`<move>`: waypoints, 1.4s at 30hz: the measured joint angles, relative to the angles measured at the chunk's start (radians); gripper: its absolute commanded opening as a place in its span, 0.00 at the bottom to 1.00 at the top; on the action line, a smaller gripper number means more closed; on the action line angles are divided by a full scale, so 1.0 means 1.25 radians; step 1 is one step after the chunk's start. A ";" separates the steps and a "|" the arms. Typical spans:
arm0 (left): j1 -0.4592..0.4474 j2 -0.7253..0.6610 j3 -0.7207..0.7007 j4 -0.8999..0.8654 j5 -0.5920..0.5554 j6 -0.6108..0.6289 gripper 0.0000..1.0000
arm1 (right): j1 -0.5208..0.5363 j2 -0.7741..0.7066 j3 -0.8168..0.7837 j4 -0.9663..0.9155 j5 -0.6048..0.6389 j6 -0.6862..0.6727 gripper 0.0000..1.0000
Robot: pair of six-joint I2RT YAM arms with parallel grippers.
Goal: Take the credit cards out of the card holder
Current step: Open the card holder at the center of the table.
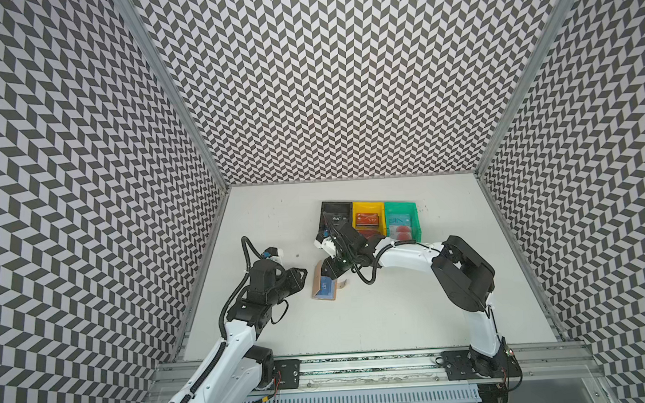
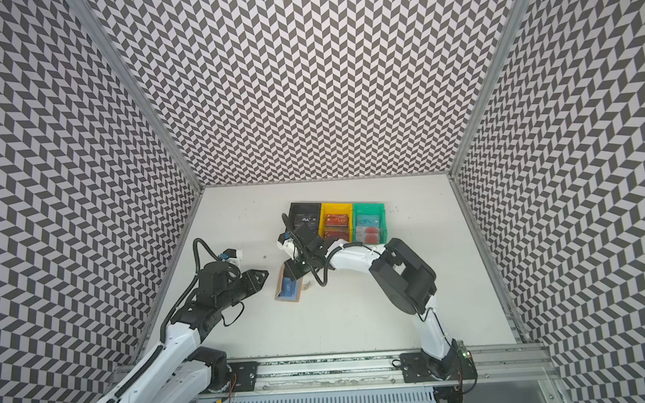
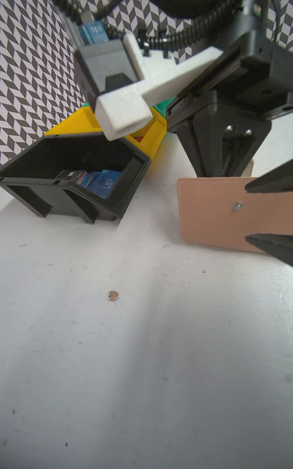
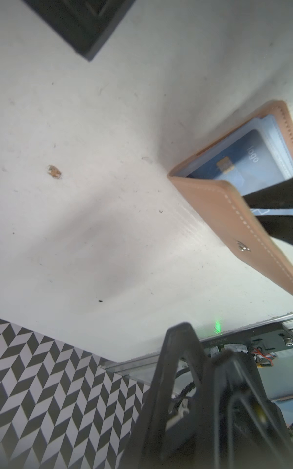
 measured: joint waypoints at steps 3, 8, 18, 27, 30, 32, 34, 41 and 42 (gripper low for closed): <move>0.000 0.000 0.002 -0.006 0.000 0.003 0.31 | 0.007 0.016 0.019 -0.003 -0.013 -0.001 0.09; 0.001 -0.014 0.026 -0.031 0.000 0.006 0.31 | 0.016 0.047 0.041 0.013 -0.059 0.005 0.09; 0.006 -0.048 0.068 -0.031 0.040 -0.002 0.31 | 0.022 0.129 0.045 0.098 -0.136 0.050 0.09; 0.007 0.022 0.004 0.057 0.121 -0.042 0.29 | 0.022 0.137 0.045 0.128 -0.150 0.065 0.09; 0.007 0.023 0.004 0.070 0.131 -0.043 0.29 | 0.022 0.142 0.045 0.135 -0.151 0.065 0.09; 0.007 0.023 0.004 0.076 0.136 -0.043 0.29 | 0.022 0.144 0.045 0.138 -0.153 0.065 0.09; 0.007 0.023 0.004 0.081 0.139 -0.043 0.30 | 0.022 0.145 0.045 0.140 -0.153 0.065 0.09; 0.007 0.042 -0.001 0.093 0.141 -0.043 0.29 | 0.022 0.145 0.045 0.141 -0.154 0.065 0.09; 0.007 0.042 -0.004 0.096 0.141 -0.043 0.29 | 0.022 0.145 0.045 0.140 -0.154 0.065 0.09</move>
